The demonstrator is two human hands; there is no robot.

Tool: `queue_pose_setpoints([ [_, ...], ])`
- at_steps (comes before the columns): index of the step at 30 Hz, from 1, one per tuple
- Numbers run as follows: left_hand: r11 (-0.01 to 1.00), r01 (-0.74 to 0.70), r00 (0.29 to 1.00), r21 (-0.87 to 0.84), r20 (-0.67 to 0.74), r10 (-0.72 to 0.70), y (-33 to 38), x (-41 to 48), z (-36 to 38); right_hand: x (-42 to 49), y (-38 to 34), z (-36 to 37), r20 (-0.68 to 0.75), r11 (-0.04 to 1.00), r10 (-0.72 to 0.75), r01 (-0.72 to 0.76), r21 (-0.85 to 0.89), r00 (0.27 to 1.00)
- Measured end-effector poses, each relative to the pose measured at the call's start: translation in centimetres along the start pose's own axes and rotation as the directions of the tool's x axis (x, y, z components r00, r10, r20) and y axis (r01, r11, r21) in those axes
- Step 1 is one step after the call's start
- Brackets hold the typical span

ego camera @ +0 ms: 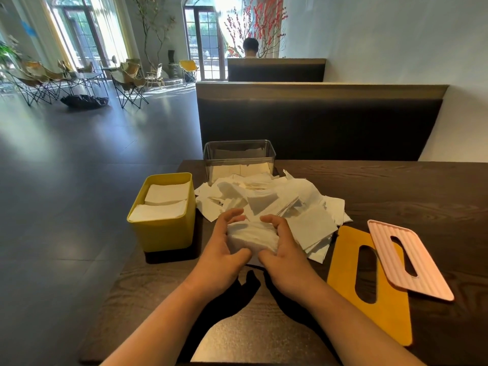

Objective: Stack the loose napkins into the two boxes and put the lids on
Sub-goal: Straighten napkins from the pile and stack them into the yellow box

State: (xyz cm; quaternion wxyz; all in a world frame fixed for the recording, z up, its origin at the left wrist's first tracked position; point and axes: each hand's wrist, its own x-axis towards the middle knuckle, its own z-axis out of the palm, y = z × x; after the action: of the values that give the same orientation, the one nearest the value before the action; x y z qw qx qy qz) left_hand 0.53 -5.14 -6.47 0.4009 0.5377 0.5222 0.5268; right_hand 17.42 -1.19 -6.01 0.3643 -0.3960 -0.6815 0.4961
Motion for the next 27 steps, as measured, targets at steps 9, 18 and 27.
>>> queue_pose_setpoints([
  [9, 0.999, 0.031, 0.998, -0.012, -0.048, -0.031, 0.0, -0.1, -0.5, 0.1, 0.7, -0.1, -0.053, 1.0, -0.005, 0.005, -0.018, 0.999],
  [18, 0.999, 0.037, 0.999, 0.02, -0.004, -0.037, 0.3, -0.3, -0.3, -0.2, 0.5, -0.1, -0.012, 0.999, 0.014, -0.015, -0.044, 1.0],
  [27, 0.995, 0.049, 0.999, 0.091, 0.01, -0.05, 0.0, -0.4, -0.3, -0.2, 1.1, -0.6, -0.071, 0.999, -0.001, -0.003, -0.049, 0.997],
])
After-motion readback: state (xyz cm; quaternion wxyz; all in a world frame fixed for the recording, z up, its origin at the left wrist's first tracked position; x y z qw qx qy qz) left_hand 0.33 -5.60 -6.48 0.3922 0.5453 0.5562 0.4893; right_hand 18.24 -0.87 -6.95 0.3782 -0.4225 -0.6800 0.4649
